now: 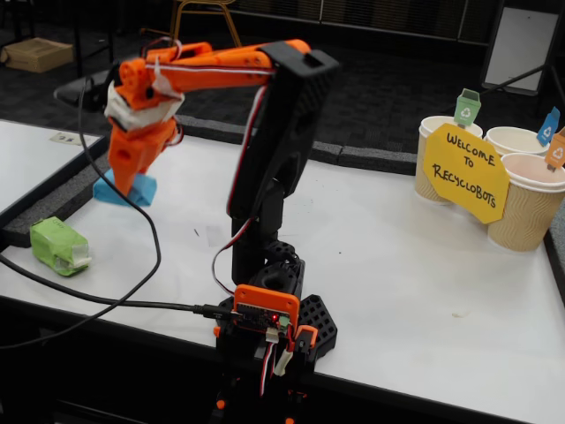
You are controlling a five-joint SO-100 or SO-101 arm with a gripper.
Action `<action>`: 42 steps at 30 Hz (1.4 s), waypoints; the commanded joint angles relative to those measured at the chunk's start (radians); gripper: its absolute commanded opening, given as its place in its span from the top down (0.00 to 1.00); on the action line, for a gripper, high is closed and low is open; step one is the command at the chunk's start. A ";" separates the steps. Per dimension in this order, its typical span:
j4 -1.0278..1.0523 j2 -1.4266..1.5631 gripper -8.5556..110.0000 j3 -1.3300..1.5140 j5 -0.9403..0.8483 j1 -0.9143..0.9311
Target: Sort rubbish by color.
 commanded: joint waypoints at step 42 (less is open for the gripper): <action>0.224 1.181 0.93 0.238 -0.965 1.261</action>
